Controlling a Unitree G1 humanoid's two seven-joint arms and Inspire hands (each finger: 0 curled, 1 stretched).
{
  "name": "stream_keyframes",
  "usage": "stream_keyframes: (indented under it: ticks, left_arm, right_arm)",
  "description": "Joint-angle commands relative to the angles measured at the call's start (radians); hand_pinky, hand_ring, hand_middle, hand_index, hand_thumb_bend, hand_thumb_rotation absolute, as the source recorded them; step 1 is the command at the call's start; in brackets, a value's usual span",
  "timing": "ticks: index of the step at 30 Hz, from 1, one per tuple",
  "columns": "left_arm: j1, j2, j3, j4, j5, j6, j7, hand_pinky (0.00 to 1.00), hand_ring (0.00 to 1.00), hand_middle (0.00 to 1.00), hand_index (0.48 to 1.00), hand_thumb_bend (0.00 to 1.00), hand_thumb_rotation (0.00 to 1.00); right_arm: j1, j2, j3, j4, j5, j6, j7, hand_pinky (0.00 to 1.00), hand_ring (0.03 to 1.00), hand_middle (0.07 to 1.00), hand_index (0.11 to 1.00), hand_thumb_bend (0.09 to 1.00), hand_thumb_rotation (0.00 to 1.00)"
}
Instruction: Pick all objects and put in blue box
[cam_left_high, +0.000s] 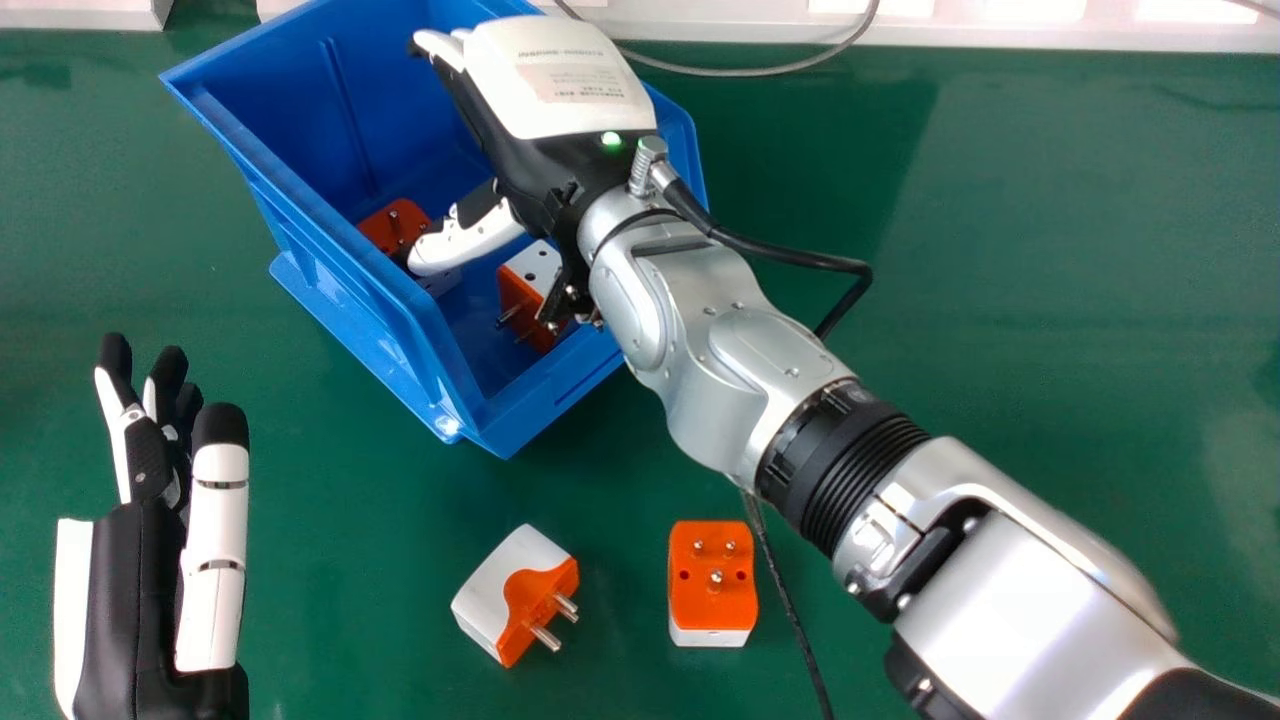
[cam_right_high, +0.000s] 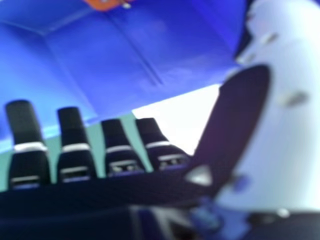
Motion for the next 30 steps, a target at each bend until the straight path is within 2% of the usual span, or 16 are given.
stream_keyframes:
  ticks: [1,4,6,7,14,16,18,21,23,27,30]
  left_arm:
    - [-0.005,0.011,0.006,-0.009,-0.006,-0.019,-0.002,1.00,1.00,1.00,1.000,0.44,0.86]
    - [-0.020,0.014,0.009,-0.004,-0.016,-0.013,-0.006,1.00,1.00,1.00,1.000,0.41,0.86]
    - [-0.026,0.016,0.010,-0.004,-0.011,-0.008,-0.003,1.00,1.00,1.00,1.000,0.41,0.86]
    - [-0.029,0.017,0.011,-0.003,-0.014,-0.006,-0.005,1.00,1.00,1.00,1.000,0.42,0.86]
    - [-0.046,0.020,0.014,0.007,-0.019,-0.004,-0.006,1.00,1.00,1.00,1.000,0.43,0.85]
    - [-0.050,0.023,0.015,0.011,-0.021,-0.005,-0.008,1.00,1.00,1.00,1.000,0.42,0.85]
    - [-0.054,0.024,0.015,0.014,-0.023,-0.006,-0.010,1.00,1.00,1.00,1.000,0.42,0.85]
    - [-0.061,0.027,0.017,0.021,-0.024,-0.011,-0.013,1.00,1.00,1.00,1.000,0.43,0.83]
    - [-0.066,0.027,0.017,0.022,-0.025,-0.004,-0.011,1.00,1.00,1.00,1.000,0.42,0.83]
    - [-0.069,0.027,0.014,0.019,-0.026,0.001,-0.009,1.00,1.00,1.00,1.000,0.41,0.82]
    - [-0.070,0.034,0.015,0.022,-0.021,-0.002,-0.009,1.00,1.00,1.00,1.000,0.40,0.81]
  right_arm:
    - [0.013,0.026,-0.008,-0.067,0.008,0.003,-0.014,0.65,0.796,0.886,0.870,0.552,0.28]
    - [0.038,0.016,-0.012,-0.141,0.009,0.031,0.002,0.67,0.808,0.896,0.878,0.502,0.22]
    - [0.064,-0.003,-0.005,-0.212,0.001,0.049,0.017,0.68,0.811,0.896,0.880,0.487,0.22]
    - [0.083,-0.016,-0.003,-0.258,-0.003,0.058,0.024,0.68,0.812,0.895,0.881,0.480,0.22]
    - [0.319,-0.150,-0.007,-0.730,-0.059,0.093,0.098,0.68,0.830,0.895,0.875,0.464,0.22]
    - [0.398,-0.192,-0.014,-0.862,-0.084,0.086,0.103,0.69,0.834,0.896,0.875,0.455,0.25]
    - [0.475,-0.231,-0.024,-0.985,-0.106,0.081,0.114,0.65,0.810,0.878,0.860,0.469,0.27]
    - [0.585,-0.277,-0.046,-1.150,-0.119,0.079,0.156,0.64,0.824,0.891,0.882,0.429,0.34]
    - [0.657,-0.303,-0.062,-1.244,-0.126,0.073,0.175,0.65,0.841,0.898,0.886,0.409,0.37]
    - [0.799,-0.352,-0.110,-1.392,-0.101,0.039,0.202,0.70,0.872,0.922,0.917,0.372,0.47]
    - [0.911,-0.394,-0.156,-1.454,-0.081,-0.017,0.188,0.72,0.866,0.922,0.919,0.374,0.53]
